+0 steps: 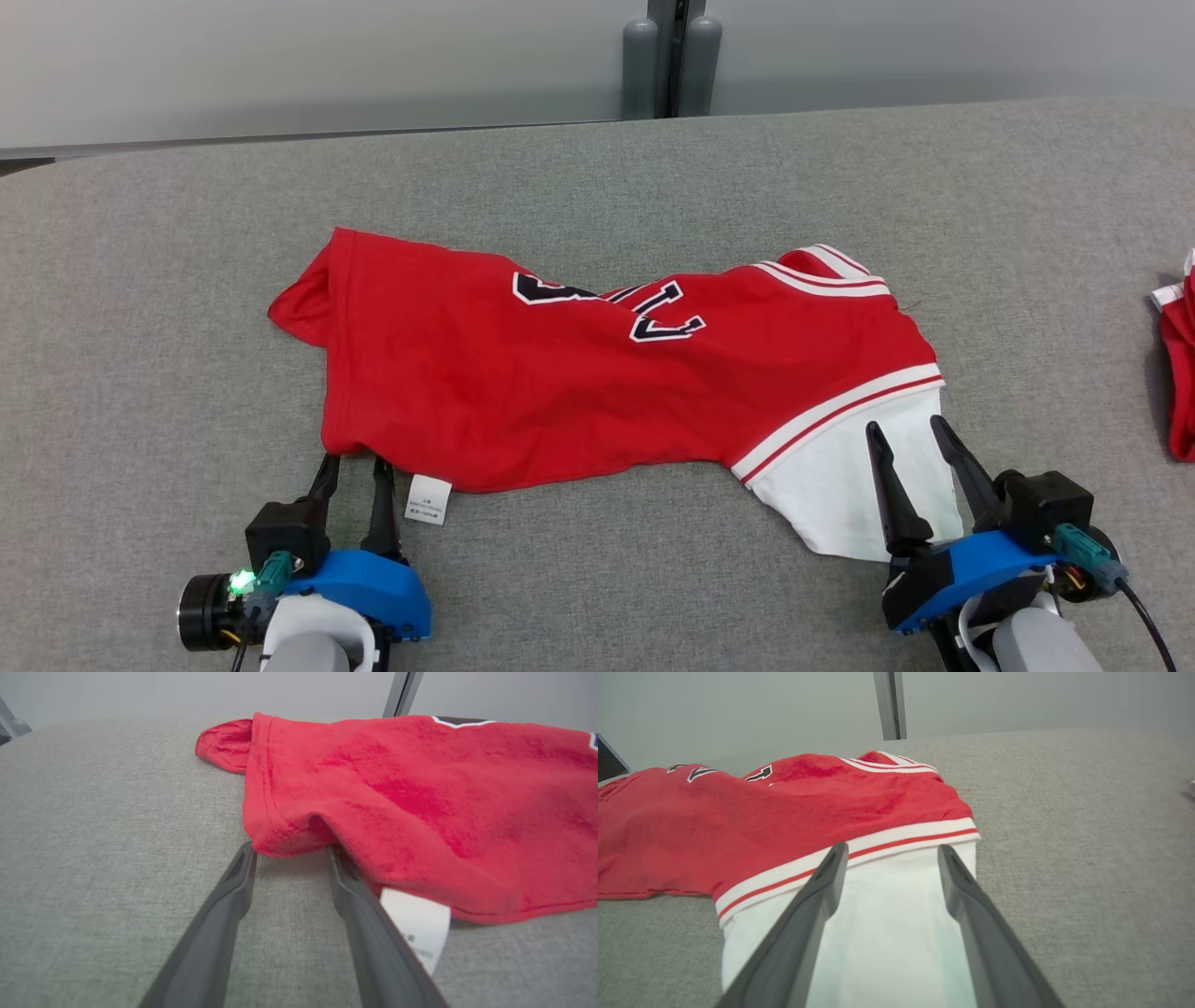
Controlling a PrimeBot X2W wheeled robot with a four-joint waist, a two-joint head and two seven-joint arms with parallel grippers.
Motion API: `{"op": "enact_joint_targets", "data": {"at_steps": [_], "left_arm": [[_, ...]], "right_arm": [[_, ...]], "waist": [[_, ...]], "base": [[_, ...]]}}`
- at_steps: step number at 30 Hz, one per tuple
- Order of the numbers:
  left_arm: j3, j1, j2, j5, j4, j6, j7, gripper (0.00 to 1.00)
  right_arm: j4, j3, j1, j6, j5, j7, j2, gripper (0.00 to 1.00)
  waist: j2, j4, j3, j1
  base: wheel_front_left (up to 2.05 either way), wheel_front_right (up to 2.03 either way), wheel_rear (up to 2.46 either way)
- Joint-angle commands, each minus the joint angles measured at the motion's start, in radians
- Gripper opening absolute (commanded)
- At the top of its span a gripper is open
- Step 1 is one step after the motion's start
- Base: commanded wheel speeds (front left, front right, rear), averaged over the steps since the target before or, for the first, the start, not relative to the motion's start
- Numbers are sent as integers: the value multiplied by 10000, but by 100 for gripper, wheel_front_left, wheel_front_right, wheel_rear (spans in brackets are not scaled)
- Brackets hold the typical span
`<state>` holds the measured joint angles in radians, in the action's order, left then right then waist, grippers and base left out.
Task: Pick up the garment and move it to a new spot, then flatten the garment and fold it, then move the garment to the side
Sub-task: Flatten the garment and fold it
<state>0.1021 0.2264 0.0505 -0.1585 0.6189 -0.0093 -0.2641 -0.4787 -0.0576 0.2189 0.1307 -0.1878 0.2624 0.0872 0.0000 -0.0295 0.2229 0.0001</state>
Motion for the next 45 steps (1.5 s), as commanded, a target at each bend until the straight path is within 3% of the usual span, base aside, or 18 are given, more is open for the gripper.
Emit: {"op": "enact_joint_targets", "data": {"at_steps": [1, 14, 19, 22, 23, 24, 25, 45], "left_arm": [[-56, -31, 6, 44, -125, -1, -2, 0], [-223, -243, 6, 314, -1179, -156, -4, 0], [196, -643, 2, 212, -1898, -772, 1, 0], [-3, -757, 30, -4, -1572, -625, -3, 0], [-11, -779, 2, -44, -1418, -625, -3, 35], [-28, -781, -13, -78, -1295, -577, -3, 61], [-36, -762, -8, -76, -1238, -553, -3, 100], [-132, -2724, 7, -688, -1656, 10, -3, 100]], "right_arm": [[-18, 6, 77, 0, -96, 27, 4, 100], [-207, 280, -152, 0, -133, 27, 101, 100], [-348, 395, -285, 0, -108, 27, 14, 100], [-409, 364, -351, 0, -89, 27, -51, 100], [-423, 346, -355, 0, -86, 27, -59, 100], [-434, 340, -353, 0, -83, 27, -60, 100], [-446, 336, -354, 0, -74, 27, -72, 100], [-165, 398, -1681, 0, 123, 27, -308, 100]], "waist": [[0, 3, -2, -1], [0, 116, -181, -1], [0, 197, -457, -1], [0, 221, -640, -1], [0, 223, -667, -1], [0, 225, -695, -1], [0, 225, -724, -1], [0, 298, -2353, -1]], "base": [[0, 0, 0], [0, 0, 0], [0, 0, 0], [0, 0, 0], [0, 0, 0], [0, 0, 0], [0, 0, 0], [0, 0, 0]]}}
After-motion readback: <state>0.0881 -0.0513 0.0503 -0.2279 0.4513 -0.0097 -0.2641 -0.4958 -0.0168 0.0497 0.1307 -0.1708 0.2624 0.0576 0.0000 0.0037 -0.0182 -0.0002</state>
